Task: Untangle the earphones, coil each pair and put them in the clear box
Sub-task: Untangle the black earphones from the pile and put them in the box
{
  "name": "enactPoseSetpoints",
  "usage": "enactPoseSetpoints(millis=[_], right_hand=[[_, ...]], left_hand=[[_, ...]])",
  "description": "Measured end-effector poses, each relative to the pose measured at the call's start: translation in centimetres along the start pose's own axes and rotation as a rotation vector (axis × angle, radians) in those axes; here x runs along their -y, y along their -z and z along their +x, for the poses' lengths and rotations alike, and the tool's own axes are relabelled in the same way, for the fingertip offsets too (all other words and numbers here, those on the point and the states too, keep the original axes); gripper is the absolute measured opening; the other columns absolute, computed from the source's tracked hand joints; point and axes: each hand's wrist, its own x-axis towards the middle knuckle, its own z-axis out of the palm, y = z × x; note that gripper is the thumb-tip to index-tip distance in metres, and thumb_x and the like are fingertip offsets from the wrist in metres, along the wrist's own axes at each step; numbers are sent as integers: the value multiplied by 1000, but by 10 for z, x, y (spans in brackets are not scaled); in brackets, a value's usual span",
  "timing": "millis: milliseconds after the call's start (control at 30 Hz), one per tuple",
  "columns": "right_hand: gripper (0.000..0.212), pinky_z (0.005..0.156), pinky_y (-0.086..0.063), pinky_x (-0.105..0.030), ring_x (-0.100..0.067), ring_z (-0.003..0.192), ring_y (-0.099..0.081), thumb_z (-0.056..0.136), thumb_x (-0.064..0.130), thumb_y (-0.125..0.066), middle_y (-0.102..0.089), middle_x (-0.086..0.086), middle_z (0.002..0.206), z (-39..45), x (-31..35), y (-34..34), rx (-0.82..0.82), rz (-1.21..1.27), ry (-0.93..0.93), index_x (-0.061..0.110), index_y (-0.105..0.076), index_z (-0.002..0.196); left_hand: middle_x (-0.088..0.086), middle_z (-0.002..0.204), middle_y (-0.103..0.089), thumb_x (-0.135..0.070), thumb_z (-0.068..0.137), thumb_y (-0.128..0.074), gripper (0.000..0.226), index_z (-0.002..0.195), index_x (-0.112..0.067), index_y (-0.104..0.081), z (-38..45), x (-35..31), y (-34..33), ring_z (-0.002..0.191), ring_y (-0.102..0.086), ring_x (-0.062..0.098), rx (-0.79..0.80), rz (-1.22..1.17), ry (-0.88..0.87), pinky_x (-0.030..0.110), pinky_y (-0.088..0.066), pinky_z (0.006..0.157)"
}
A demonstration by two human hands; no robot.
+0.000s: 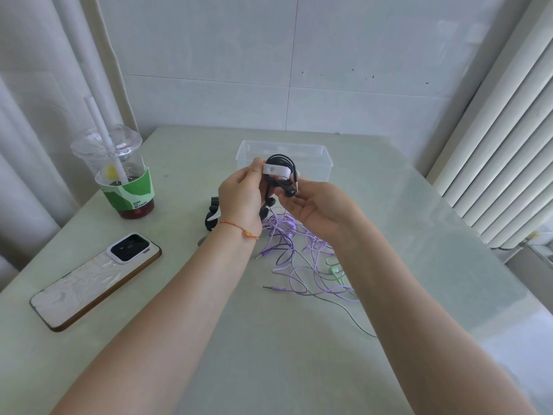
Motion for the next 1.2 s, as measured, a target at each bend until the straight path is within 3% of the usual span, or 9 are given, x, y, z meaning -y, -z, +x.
enactPoseSetpoints(millis=[167,300,400,500,600,667,800,967,1200], right_hand=[[18,65,-59,-24,-20,65,-69,96,-7,-43,-67,-17,83,1,-2,0,35,-31,-2,-5,-60,93],[16,64,-58,-25,-22,68,-71,99,0,-47,-67,-18,83,2,-6,-2,38,-112,50,0,-56,85],[8,68,-59,-29,-24,70,-70,96,1,-55,-66,-20,88,4,-9,-2,-5,-263,150,1,-55,88],[5,70,-61,-31,-25,68,-70,93,0,-59,-66,-19,84,2,-10,-3,-62,-390,199,2,-55,90],[5,71,-60,-29,-20,65,-67,89,1,-65,-64,-12,76,1,-4,0,-102,-577,232,0,-60,90],[8,74,-60,-32,-23,67,-66,89,0,-65,-64,-13,77,0,2,1,-110,-621,249,-3,-61,95],[15,77,-60,-41,-30,69,-69,93,-1,-49,-68,-20,87,-2,8,-3,-118,-548,246,-1,-57,105],[13,74,-61,-40,-28,68,-70,91,11,-65,-71,-15,84,-4,3,-6,-116,-563,288,4,-59,100],[11,69,-60,-34,-25,64,-70,95,-1,-53,-71,-10,73,-2,-1,-4,-155,-484,366,4,-63,97]], left_hand=[[26,103,-67,-25,100,-53,34,103,5,-68,6,3,2,79,-58,28,32,-42,147,27,-44,57],[22,109,-66,-32,98,-56,42,119,3,-65,11,3,2,55,-55,15,-33,-22,230,17,-40,40],[20,108,-68,-31,100,-52,37,111,1,-67,11,4,2,60,-60,15,-45,-8,241,16,-39,40],[19,107,-72,-33,99,-53,40,111,2,-69,8,5,4,78,-67,25,-53,5,240,23,-48,56],[5,64,-72,-27,98,-57,30,78,-9,-71,2,0,5,54,-66,19,-70,98,97,22,-45,45],[-1,53,-65,-21,97,-59,29,70,-14,-68,-2,-5,3,42,-61,10,-83,169,-43,18,-42,38],[5,64,-60,-21,95,-63,33,63,-25,-69,-6,-10,2,48,-64,10,-94,210,-184,31,-49,53],[-3,56,-68,-23,93,-64,34,60,-26,-73,-6,-9,3,72,-69,43,-90,209,-211,53,-55,68],[-1,57,-66,-19,95,-62,29,68,-13,-70,-7,-10,1,57,-70,21,-88,112,-130,43,-56,68]])
